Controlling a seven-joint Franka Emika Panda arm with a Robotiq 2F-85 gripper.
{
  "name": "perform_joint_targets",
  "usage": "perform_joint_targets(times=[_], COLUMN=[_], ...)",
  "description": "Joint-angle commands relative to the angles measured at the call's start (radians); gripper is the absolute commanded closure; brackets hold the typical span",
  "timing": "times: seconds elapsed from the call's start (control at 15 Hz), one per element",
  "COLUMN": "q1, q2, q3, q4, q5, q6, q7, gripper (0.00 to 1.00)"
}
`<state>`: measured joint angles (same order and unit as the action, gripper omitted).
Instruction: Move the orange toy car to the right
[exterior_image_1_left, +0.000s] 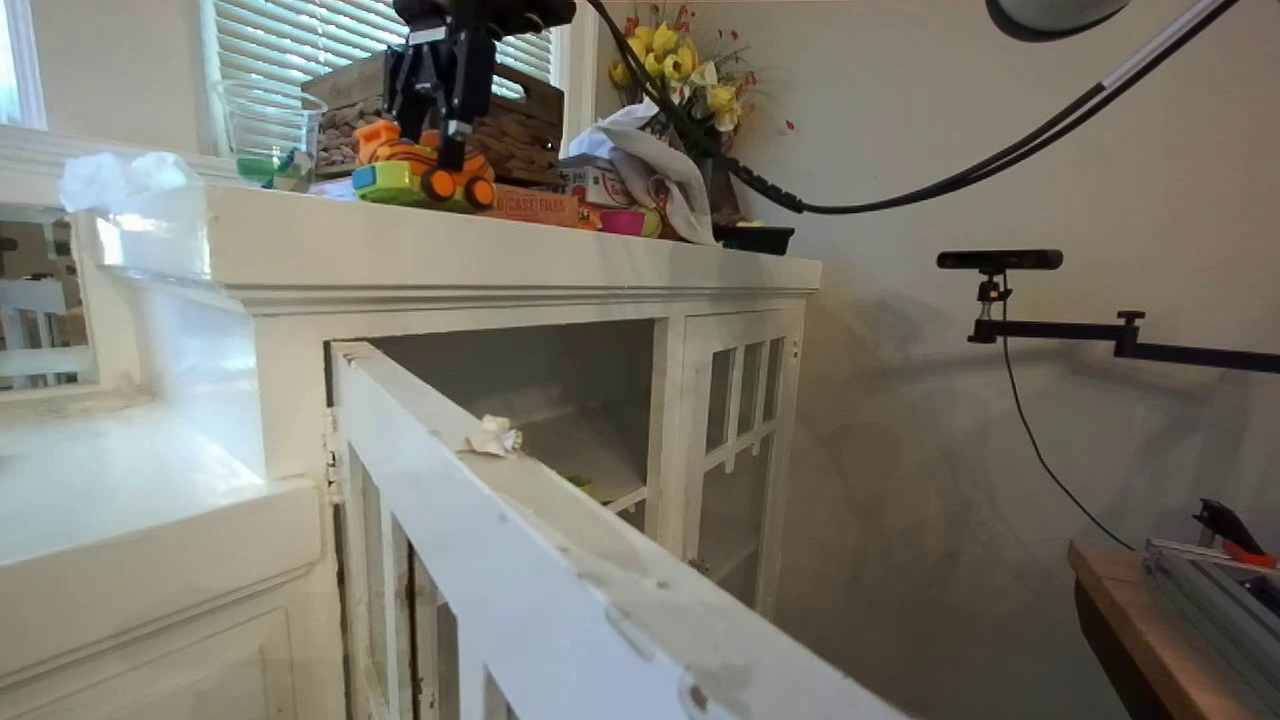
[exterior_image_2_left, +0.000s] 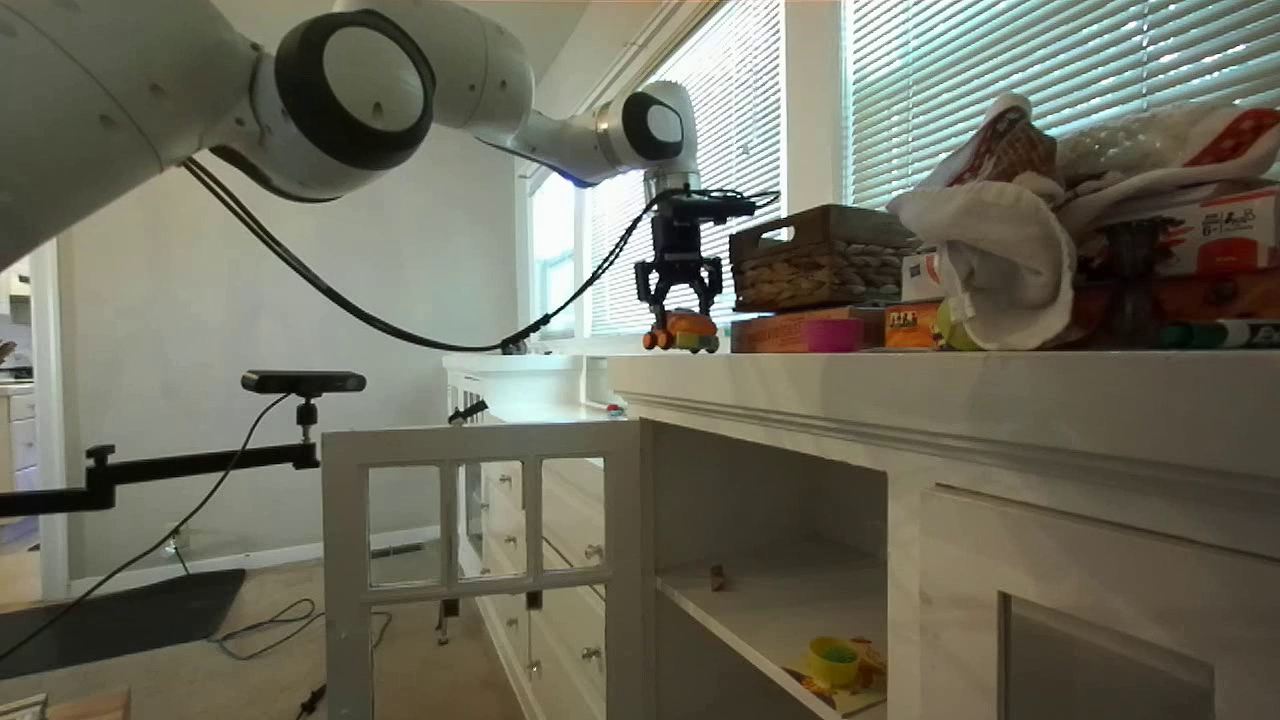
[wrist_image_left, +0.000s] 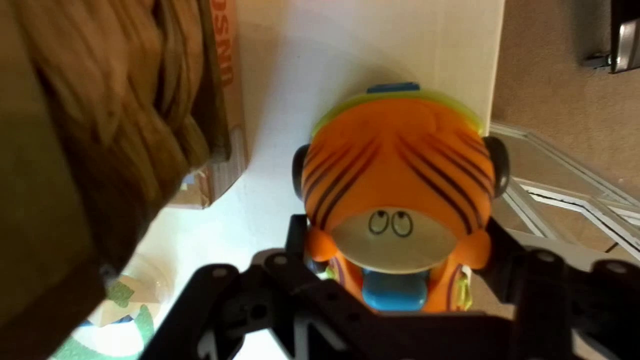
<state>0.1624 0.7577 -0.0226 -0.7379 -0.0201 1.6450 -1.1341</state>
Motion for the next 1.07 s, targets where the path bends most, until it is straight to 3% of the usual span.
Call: perform_joint_targets(times=[0.0, 1.0], q1=[-0.006, -0.008], q2=[-0.088, -0.363], q3=[0.006, -0.004], q4=[-0.152, -0.660], q5=[0.013, 0.022], q6=[0.055, 0.384], q7=[0.002, 0.075], gripper=[0.45, 0.45])
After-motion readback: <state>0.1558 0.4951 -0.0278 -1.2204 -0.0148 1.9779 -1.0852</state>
